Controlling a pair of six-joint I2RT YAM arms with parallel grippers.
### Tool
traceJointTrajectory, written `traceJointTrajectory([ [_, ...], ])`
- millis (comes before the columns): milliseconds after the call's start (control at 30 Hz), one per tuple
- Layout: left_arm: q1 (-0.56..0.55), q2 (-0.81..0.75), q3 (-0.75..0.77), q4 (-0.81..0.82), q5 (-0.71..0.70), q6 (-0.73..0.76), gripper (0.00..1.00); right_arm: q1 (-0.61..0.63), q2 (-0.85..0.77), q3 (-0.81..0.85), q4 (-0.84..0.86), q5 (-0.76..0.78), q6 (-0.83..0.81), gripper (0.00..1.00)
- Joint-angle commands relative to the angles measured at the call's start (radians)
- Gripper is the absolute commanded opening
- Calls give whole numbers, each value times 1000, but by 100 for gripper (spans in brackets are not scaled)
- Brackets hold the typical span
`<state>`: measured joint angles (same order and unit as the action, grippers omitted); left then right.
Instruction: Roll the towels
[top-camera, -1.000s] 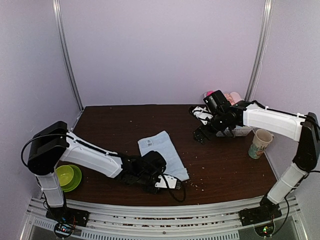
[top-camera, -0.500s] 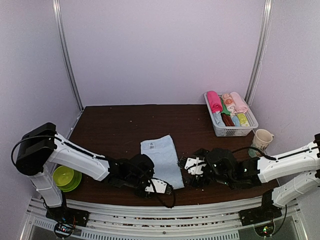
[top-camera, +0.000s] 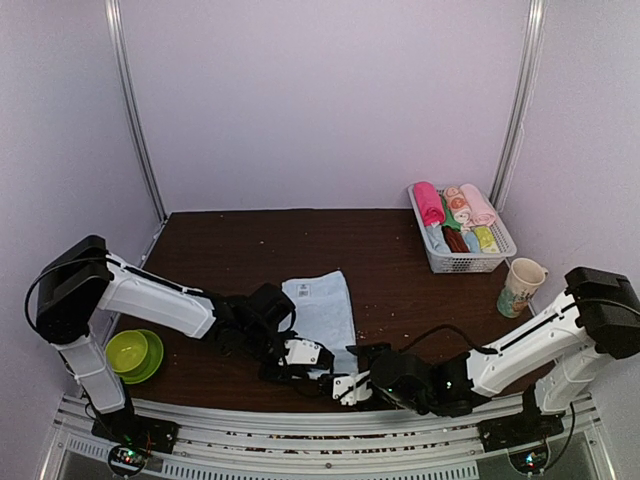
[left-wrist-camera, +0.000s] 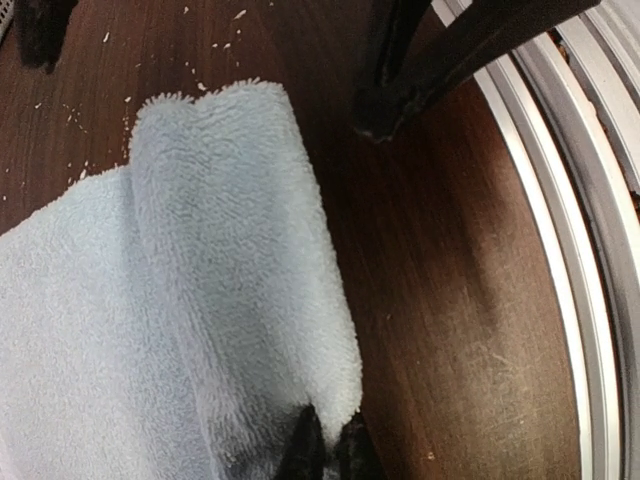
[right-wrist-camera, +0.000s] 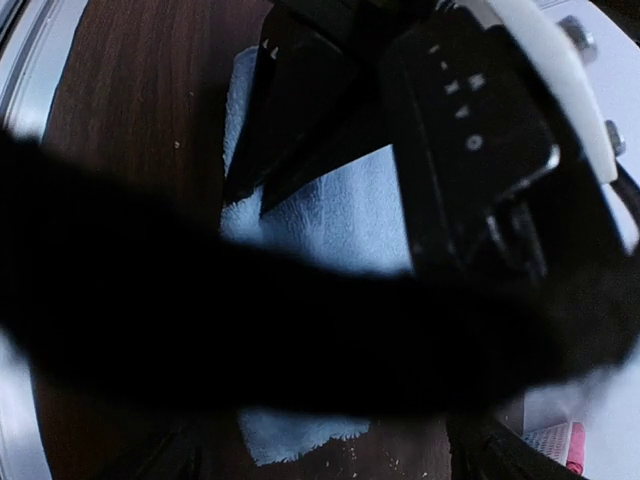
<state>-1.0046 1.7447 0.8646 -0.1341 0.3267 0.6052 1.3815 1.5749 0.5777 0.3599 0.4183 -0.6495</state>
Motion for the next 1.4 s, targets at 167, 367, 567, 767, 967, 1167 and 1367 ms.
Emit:
traceJointTrajectory([
  [167,56,1,-9,-132,109,-5,0,3,-1,-56,163,68,31,79],
  [367,58,-3,-39,-77,95,-5,0,-14,-112,-142,224,-11,43,79],
  [567,79,15,-34,-74,134,-5,0,-17,-160,-159,191,-115,70,69],
  [767,133,57,23,-150,250,2,0,-17,-170,-143,128,-170,57,82],
  [967,175,120,109,-265,351,27,0,16,-36,-58,76,-123,10,82],
  [1167,216,152,162,-330,415,33,0,34,95,38,63,-27,-31,82],
  [1367,219,189,211,-401,437,55,0,34,212,135,23,40,-48,81],
])
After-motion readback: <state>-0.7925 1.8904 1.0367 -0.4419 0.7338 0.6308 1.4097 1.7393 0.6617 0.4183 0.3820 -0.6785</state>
